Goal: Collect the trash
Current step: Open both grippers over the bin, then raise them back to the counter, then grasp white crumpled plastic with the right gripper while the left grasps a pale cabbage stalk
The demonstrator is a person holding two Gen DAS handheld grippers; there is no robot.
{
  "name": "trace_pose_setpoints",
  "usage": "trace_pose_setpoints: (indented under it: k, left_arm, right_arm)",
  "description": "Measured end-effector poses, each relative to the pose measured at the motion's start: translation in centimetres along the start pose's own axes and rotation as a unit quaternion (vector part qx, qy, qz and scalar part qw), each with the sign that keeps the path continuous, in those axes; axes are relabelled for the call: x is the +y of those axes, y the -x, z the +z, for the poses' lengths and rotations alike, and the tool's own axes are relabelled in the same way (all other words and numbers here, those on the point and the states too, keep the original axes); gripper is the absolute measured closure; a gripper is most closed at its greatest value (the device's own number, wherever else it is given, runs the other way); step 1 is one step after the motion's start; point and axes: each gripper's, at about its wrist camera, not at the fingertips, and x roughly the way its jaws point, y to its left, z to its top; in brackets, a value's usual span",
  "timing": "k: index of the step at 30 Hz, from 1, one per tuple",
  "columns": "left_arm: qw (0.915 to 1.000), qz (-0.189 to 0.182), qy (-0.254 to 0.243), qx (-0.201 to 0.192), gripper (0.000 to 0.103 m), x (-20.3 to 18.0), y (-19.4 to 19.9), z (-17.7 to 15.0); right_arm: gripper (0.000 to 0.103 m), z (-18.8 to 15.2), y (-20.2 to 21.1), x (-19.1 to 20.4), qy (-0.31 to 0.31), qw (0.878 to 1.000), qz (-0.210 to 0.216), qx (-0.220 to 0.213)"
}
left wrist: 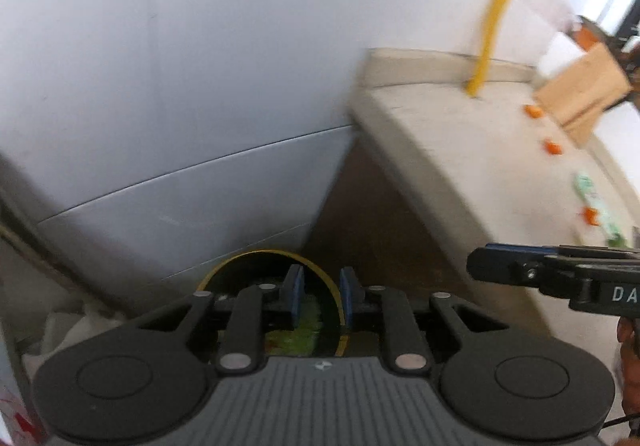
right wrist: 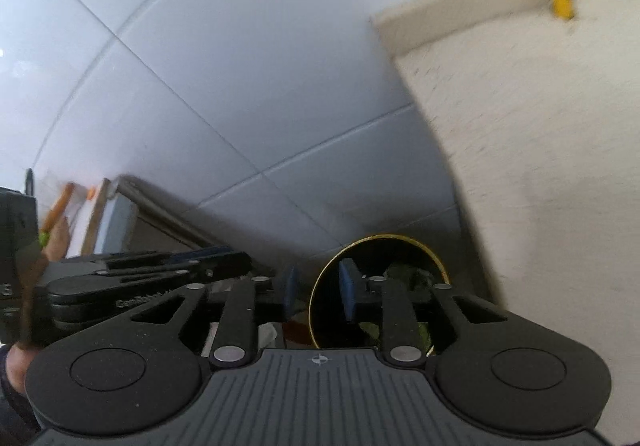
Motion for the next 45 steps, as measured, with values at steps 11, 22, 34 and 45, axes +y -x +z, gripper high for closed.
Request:
trace_pose_setpoints:
  k: [11,22,34,45]
  left_arm:
    - [0.9882,-0.114,-0.102,0.009,0.081,-9.4,0.5,0.1]
    - [0.9648,-0.189,-0.179,0.036,0.074,-21.0,-2.3,0.9]
    - [0.9652,-0.183,-0.167,0.082,0.072,-26.6,-7.2,1.8]
    - [0.9702,-0.172,-0.141,0.095,0.066,-27.6,-9.7,2.3]
  right_arm:
    - [0.059,-3.6,11.3,-2.5,-0.033,0.99,-0.085,-0.105]
    - [0.051,-8.0,23.5,-9.7,-0.104,0.941,-0.254,-0.195]
    - [0.047,-9.3,26.9,-15.7,-0.129,0.927,-0.286,-0.207]
    - [0.042,-9.1,26.7,-18.5,-0.116,0.932,-0.286,-0.192]
